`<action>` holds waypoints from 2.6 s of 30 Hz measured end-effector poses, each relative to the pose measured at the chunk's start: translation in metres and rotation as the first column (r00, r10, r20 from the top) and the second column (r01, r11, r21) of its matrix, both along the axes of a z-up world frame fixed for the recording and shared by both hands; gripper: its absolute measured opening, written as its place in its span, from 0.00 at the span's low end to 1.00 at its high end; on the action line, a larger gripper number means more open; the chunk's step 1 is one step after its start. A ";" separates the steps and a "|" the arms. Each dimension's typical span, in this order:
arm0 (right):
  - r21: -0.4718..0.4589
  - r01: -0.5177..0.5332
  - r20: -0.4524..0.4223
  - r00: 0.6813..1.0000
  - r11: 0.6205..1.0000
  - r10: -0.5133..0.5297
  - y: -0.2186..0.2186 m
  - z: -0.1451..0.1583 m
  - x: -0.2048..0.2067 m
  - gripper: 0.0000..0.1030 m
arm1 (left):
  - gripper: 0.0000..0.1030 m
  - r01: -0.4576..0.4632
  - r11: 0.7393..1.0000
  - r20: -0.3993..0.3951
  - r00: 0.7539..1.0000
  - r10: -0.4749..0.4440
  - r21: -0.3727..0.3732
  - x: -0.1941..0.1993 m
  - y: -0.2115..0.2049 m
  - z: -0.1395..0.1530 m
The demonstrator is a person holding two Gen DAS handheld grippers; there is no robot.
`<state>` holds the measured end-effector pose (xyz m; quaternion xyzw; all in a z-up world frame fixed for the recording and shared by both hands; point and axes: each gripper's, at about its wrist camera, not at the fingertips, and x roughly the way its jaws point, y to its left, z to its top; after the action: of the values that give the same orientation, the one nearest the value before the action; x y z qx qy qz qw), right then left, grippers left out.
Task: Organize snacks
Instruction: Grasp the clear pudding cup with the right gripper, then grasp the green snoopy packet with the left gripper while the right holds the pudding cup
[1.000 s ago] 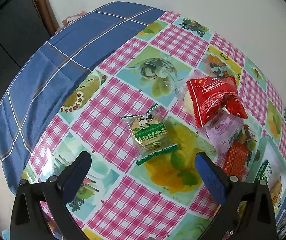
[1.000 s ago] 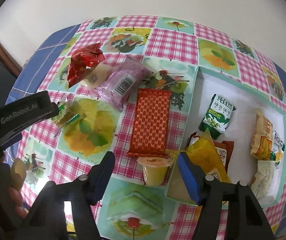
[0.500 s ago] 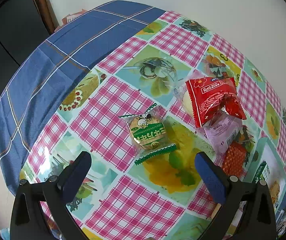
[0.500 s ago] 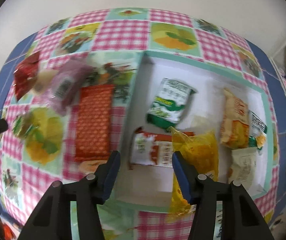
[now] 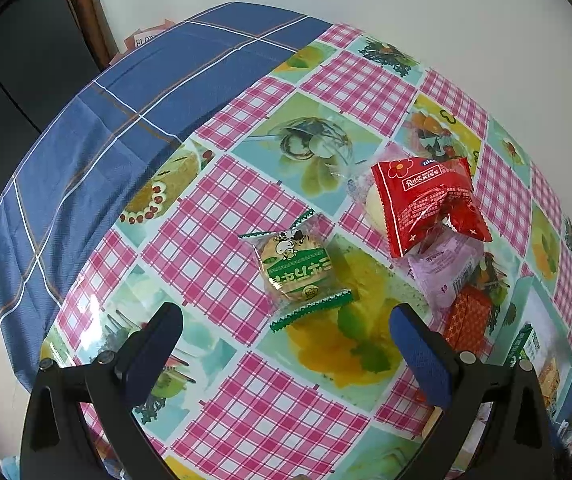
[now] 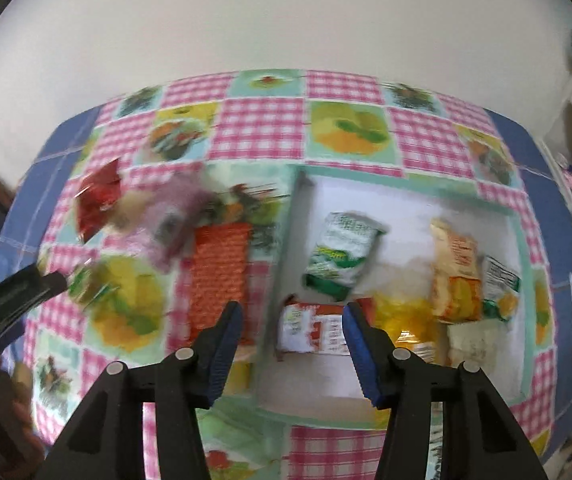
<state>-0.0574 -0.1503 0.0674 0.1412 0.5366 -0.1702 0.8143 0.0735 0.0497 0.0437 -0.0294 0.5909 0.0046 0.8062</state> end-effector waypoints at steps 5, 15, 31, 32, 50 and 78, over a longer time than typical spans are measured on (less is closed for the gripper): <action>0.031 -0.109 -0.103 0.988 0.994 0.112 0.032 -0.027 0.013 0.54 | 1.00 -0.005 1.000 -0.011 1.000 0.005 0.003 0.000 0.002 -0.005; 0.083 -0.141 -0.161 0.975 0.987 0.153 0.044 -0.053 0.014 0.49 | 1.00 -0.009 1.000 -0.019 1.000 0.009 0.000 -0.001 0.003 -0.008; 0.067 -0.112 -0.172 0.977 0.991 0.122 0.040 -0.082 0.042 0.45 | 1.00 -0.022 0.999 -0.052 0.998 0.024 0.037 0.022 0.020 -0.031; 0.067 -0.110 -0.172 0.978 0.992 0.120 0.041 -0.083 0.044 0.45 | 1.00 -0.022 0.999 -0.051 0.998 0.024 0.042 0.025 0.021 -0.032; 0.073 -0.117 -0.165 0.978 0.991 0.127 0.041 -0.088 0.056 0.44 | 1.00 0.028 0.995 -0.033 0.999 -0.025 0.091 0.058 0.005 -0.057; 0.094 -0.087 -0.121 0.988 0.992 0.098 0.032 -0.065 0.041 0.44 | 0.50 0.133 0.991 0.002 0.991 -0.133 0.014 0.024 -0.033 -0.021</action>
<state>-0.0159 -0.1179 0.0025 0.1410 0.5998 -0.1170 0.7789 0.0971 0.0168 0.0224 0.0156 0.5903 -0.0450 0.8058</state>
